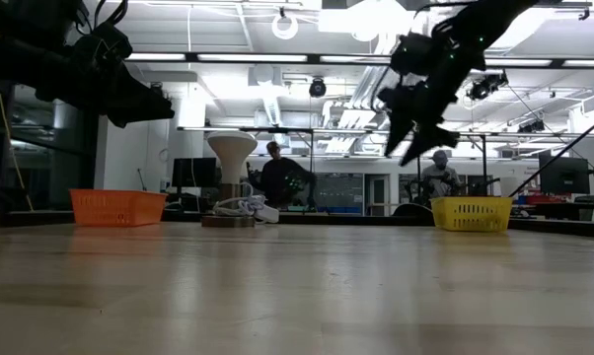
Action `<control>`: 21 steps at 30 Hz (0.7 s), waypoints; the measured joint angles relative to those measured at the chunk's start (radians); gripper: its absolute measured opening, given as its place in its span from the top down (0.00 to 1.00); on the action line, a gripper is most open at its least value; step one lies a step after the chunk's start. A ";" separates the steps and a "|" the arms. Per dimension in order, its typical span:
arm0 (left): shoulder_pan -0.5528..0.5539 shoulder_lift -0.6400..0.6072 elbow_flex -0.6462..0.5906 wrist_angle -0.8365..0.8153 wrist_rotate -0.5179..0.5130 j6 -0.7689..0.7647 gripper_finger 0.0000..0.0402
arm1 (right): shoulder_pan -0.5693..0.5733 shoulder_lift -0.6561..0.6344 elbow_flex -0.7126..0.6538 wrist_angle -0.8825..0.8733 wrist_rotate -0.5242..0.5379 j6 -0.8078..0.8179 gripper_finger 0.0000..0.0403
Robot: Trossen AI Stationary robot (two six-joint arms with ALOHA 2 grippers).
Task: Pick & Place Office items
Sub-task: Put the top light blue charger adapter into the orange basket
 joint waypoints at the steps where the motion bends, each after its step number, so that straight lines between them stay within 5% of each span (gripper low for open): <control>1: 0.000 0.000 0.000 0.000 0.000 0.000 0.58 | 0.022 0.000 0.000 0.034 -0.020 0.003 0.52; 8: 0.000 0.000 0.000 0.000 0.000 0.000 0.58 | 0.200 0.000 0.000 0.275 -0.065 -0.050 0.52; 21: 0.000 0.000 0.000 0.000 0.000 0.000 0.58 | 0.478 0.000 0.000 0.489 0.060 -0.181 0.52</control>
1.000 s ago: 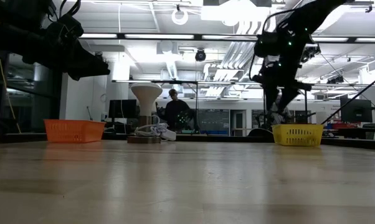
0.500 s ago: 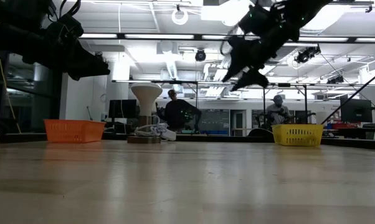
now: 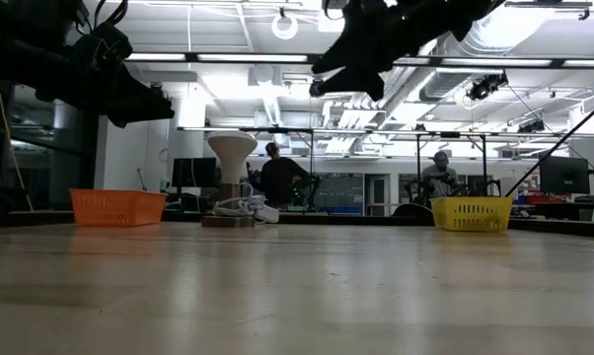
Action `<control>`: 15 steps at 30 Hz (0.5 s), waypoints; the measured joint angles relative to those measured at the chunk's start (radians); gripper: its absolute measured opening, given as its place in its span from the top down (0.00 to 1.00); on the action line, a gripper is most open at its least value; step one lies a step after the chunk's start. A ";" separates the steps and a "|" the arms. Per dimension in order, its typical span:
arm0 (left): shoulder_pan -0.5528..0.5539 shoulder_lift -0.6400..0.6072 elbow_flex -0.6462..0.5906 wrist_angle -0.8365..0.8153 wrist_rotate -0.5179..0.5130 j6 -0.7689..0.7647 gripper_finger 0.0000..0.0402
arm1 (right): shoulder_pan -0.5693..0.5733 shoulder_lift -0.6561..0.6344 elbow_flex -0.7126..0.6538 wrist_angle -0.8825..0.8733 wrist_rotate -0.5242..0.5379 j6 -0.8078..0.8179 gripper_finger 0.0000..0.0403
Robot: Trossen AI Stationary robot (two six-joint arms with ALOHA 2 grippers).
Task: Pick & Place Office items
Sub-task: Put the top light blue charger adapter into the orange basket
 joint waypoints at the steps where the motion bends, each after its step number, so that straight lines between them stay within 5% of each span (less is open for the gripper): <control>1: 0.000 0.000 0.000 0.000 0.000 0.000 0.58 | 0.015 0.000 0.000 0.001 0.012 0.000 0.52; 15: 0.000 0.000 0.000 0.000 0.000 0.000 0.58 | 0.146 -0.067 -0.040 0.011 0.154 -0.015 0.52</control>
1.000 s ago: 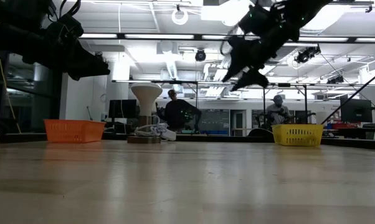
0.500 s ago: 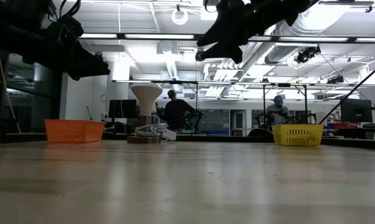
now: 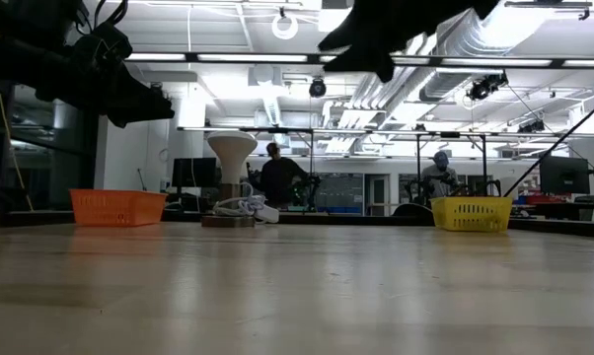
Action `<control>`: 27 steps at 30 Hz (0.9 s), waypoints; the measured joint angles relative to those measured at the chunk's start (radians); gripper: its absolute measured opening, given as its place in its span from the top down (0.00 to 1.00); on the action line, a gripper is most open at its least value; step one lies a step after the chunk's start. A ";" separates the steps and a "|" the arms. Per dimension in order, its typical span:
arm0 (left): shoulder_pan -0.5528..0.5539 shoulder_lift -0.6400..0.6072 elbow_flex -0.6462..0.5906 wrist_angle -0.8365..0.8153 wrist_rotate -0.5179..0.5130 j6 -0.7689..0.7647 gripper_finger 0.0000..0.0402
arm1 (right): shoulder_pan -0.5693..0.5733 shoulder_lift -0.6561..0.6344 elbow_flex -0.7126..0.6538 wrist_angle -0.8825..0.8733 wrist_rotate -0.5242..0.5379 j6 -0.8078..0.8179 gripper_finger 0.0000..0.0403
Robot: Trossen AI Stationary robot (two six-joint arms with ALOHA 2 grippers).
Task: Pick & Place Office items
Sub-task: Put the top light blue charger adapter into the orange basket
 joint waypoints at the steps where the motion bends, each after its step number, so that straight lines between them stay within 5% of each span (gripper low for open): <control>1: 0.000 0.000 0.000 0.000 0.000 0.000 0.58 | 0.003 -0.019 -0.014 0.004 0.006 -0.003 0.52; 12: 0.000 0.000 0.000 0.003 0.000 0.000 0.58 | 0.005 -0.241 -0.321 0.214 0.018 -0.002 0.52; 22: 0.000 0.000 0.000 0.003 0.000 0.000 0.58 | 0.004 -0.392 -0.650 0.644 0.052 -0.042 0.52; 27: 0.000 0.000 0.000 0.003 0.000 0.000 0.58 | 0.004 -0.477 -0.759 0.720 0.051 -0.088 0.52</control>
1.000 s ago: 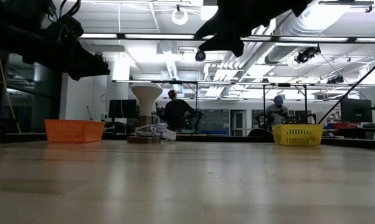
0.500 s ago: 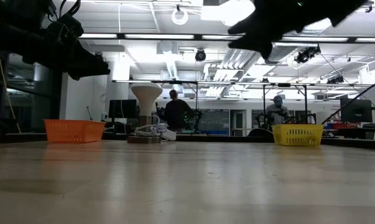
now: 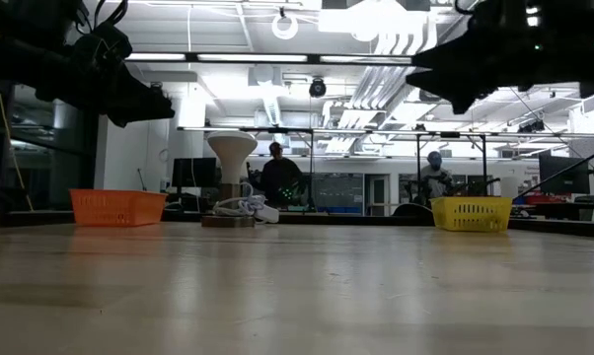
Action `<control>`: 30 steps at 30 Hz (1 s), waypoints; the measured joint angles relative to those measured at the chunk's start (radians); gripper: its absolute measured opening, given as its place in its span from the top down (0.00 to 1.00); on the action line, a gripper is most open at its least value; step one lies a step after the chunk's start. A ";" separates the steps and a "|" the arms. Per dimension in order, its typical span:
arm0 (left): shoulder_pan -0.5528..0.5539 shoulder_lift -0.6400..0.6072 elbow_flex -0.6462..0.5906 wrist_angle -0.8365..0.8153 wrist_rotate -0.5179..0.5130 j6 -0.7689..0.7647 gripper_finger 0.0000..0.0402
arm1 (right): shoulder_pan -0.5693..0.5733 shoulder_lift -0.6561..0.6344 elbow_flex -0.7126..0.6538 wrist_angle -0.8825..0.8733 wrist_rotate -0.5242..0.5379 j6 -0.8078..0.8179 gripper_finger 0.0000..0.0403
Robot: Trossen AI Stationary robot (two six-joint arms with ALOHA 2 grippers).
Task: Pick & Place Office items
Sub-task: Put the top light blue charger adapter into the orange basket
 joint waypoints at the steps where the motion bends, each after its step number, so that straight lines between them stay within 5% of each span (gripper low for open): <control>1: 0.000 0.000 0.000 0.000 0.000 0.000 0.58 | 0.000 -0.022 -0.013 0.000 -0.002 -0.002 0.52; 16: 0.000 0.000 0.000 0.000 0.000 0.000 0.58 | 0.000 -0.302 -0.178 -0.023 -0.037 -0.055 0.52; 30: 0.000 0.000 0.000 0.000 0.000 0.000 0.58 | -0.073 -0.492 -0.178 -0.268 -0.108 -0.076 0.52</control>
